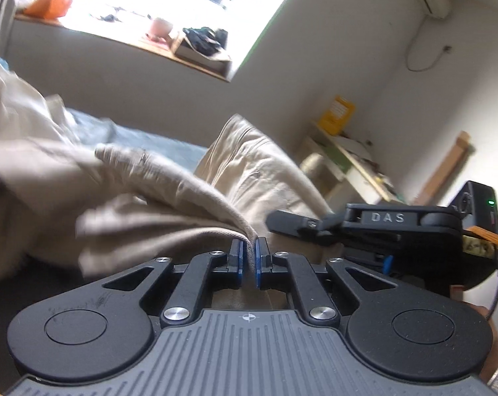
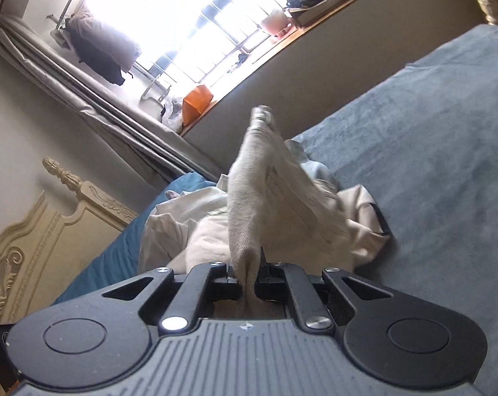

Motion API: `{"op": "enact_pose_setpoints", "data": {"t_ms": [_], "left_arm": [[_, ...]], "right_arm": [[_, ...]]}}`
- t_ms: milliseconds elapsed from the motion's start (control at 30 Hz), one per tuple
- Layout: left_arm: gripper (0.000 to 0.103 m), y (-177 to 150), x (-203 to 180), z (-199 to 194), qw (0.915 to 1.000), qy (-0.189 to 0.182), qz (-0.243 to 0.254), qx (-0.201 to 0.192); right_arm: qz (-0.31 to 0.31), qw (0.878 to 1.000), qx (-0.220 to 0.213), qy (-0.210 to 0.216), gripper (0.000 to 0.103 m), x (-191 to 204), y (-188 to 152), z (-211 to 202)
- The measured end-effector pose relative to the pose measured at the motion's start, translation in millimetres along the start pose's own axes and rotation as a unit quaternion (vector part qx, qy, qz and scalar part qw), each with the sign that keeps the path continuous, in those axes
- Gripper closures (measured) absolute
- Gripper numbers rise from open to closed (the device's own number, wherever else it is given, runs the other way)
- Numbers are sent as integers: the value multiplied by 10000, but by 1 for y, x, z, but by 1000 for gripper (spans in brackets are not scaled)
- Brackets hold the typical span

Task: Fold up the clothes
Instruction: 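Pull the khaki trousers out of the pile with both grippers onto open bedspread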

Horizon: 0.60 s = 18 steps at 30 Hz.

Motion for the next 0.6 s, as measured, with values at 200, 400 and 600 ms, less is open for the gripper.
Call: {"op": "enact_pose_setpoints", "data": {"t_ms": [200,400,600], "left_arm": [[98,-65,-48,11,9980,-161,74,605],[98,-142,-73,27,9906,-52,249,1343],[97,-183,-86,27,9823,87,1127,1493]], "right_arm": [[155,9983,390,-399,96,-34,-28,-67],[194,9911,793,-1053,96,-94,-70,-118],[465,9835,891,-1507,97,-156,-97,-162]]}}
Point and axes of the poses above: each gripper's, at about its wrist camera, not at the fingertips, and z roughly the way its jaws point, x to its left, y to its top, the point moved 7 cm from there along z, roughly the way its jaws point, and after that the axes turned 15 degrees about y, right-handed, at the moved point
